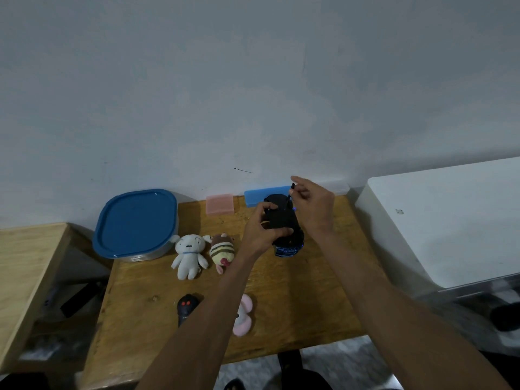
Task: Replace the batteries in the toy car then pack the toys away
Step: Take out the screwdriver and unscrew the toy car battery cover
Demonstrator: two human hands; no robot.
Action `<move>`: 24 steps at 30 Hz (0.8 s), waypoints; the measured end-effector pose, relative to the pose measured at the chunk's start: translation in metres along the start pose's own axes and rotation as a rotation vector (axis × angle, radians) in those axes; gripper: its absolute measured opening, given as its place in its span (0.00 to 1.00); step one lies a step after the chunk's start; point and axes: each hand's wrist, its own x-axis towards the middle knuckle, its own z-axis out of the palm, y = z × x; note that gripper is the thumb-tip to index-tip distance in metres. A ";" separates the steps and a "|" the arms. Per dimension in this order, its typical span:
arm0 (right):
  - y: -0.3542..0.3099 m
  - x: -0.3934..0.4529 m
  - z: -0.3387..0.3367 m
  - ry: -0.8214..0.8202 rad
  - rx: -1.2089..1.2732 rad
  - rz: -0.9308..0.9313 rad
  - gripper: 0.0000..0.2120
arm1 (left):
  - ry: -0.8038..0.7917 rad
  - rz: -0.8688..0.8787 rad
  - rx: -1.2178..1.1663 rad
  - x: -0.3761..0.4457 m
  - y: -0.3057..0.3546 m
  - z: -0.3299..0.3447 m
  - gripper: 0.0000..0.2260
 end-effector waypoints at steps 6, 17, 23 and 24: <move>0.001 0.001 -0.002 0.004 0.013 -0.014 0.08 | 0.001 0.007 0.013 0.000 0.003 0.002 0.27; 0.000 0.000 0.000 0.031 0.007 -0.017 0.08 | -0.009 0.003 0.015 0.000 0.004 0.006 0.27; 0.001 -0.001 -0.001 0.039 -0.029 -0.050 0.08 | -0.010 0.001 0.018 0.000 0.002 0.007 0.26; 0.001 -0.001 -0.001 0.041 -0.040 -0.054 0.08 | -0.013 0.001 0.023 0.000 0.002 0.007 0.26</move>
